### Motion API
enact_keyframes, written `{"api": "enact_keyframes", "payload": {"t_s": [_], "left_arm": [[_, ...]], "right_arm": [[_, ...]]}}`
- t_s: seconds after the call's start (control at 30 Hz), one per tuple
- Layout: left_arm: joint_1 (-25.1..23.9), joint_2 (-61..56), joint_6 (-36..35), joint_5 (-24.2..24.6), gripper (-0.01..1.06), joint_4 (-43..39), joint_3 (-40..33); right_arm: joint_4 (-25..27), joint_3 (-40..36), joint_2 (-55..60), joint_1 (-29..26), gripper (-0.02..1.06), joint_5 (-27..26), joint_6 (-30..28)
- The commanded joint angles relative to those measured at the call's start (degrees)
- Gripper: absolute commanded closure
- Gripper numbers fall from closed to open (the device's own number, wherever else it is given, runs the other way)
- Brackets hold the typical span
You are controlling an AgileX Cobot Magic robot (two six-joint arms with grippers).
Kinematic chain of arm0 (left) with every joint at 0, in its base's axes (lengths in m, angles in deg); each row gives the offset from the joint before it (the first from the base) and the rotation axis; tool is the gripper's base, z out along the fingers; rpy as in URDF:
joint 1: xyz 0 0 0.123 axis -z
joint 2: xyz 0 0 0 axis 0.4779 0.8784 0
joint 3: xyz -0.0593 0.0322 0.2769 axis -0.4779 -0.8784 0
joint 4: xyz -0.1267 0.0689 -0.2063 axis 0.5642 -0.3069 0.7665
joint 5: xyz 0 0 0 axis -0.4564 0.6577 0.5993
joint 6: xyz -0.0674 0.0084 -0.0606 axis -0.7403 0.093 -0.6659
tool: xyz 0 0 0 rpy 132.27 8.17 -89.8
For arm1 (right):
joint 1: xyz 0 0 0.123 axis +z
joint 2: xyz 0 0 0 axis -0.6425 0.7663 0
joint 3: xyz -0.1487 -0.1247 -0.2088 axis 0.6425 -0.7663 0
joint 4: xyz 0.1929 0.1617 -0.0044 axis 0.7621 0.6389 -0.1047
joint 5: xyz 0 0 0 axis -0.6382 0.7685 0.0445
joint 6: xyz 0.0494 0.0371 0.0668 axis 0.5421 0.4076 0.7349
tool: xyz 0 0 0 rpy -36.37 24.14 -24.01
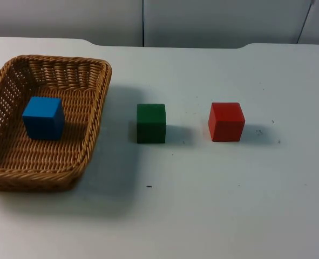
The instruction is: Pick up the basket with the left hand and place the blue cube into the basket with the right hand.
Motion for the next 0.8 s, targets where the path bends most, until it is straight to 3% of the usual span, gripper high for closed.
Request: {"api": "enact_keyframes", "payload": {"t_s": [0.0,0.1,0.3,0.47,0.77], "left_arm": [[1.93,-3.26,-1.86,1.18,0.34,-0.27,-4.21],[5.02,-7.83,-2.11,0.98,0.35,-2.21,-9.43],[12.58,-13.16,-7.92,-0.68,0.35,-11.31,-10.62],[22.26,-19.10,-17.58,-0.98,0.35,-26.37,-10.62],[22.62,-32.02,-30.32,-0.72,0.35,-42.20,-10.87]], "right_arm": [[0.42,-0.34,-0.11,-0.22,0.29,-1.62,0.33],[0.57,-0.34,-0.11,-0.22,0.29,-1.14,0.33],[0.52,-1.50,-0.79,0.47,0.29,-0.73,0.33],[0.89,-8.09,-6.07,2.44,0.30,-3.44,0.32],[2.04,-16.40,-17.53,2.44,0.30,-2.70,3.78]]}}
